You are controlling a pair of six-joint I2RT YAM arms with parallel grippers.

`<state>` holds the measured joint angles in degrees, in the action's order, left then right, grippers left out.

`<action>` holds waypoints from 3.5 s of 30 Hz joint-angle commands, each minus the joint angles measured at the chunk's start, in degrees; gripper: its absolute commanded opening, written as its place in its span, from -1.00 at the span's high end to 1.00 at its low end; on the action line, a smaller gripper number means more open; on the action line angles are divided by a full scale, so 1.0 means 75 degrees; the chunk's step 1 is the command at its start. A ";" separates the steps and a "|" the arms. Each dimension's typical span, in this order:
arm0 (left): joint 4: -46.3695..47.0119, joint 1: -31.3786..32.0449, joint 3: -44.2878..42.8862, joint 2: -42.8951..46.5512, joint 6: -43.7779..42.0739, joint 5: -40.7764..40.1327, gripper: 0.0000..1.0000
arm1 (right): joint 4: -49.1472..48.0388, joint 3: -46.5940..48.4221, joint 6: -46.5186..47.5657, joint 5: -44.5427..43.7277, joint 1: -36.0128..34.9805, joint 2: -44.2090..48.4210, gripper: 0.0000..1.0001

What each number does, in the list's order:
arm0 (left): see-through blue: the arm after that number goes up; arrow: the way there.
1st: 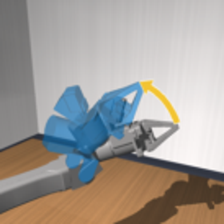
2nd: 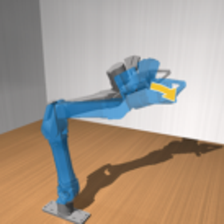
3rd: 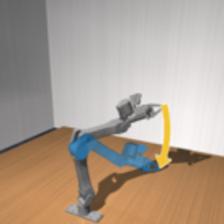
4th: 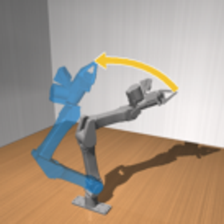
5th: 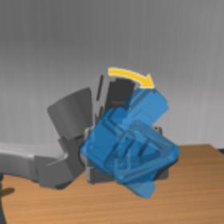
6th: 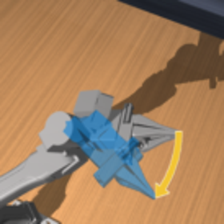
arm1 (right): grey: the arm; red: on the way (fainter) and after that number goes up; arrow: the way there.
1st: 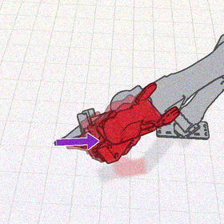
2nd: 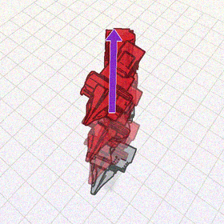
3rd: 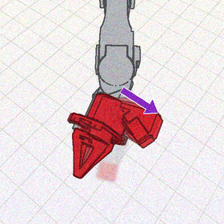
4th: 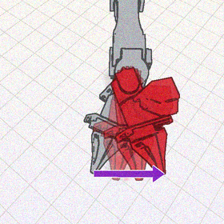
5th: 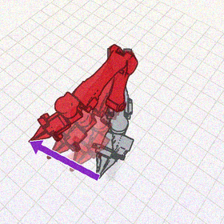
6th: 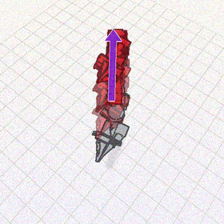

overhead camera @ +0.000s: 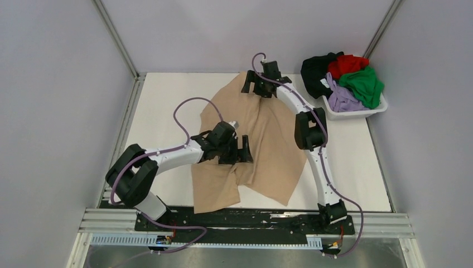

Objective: Fold and stack the t-shirts
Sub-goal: Flatten out the tshirt

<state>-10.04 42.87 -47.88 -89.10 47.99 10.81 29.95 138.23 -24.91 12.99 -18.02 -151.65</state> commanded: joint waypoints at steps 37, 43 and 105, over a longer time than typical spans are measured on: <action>-0.2595 -0.2905 -0.4146 -0.3894 -0.2287 -0.0810 -1.00 | -0.0877 -1.1558 -0.1051 -0.1084 0.0433 0.7809 -1.00; -0.2808 -0.3776 -0.3410 -0.3347 -0.2095 -0.1080 -1.00 | -0.0608 -1.0919 -0.0774 -0.1130 0.0787 0.7174 -1.00; -0.3657 -0.5498 -0.9123 -0.7022 -0.0153 -0.1201 -1.00 | -0.1076 -0.9183 -0.0460 -0.0772 0.2180 0.5709 -1.00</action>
<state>-30.89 4.08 -111.72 -134.58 45.50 6.42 24.56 71.50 -24.75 3.20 -1.87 -108.38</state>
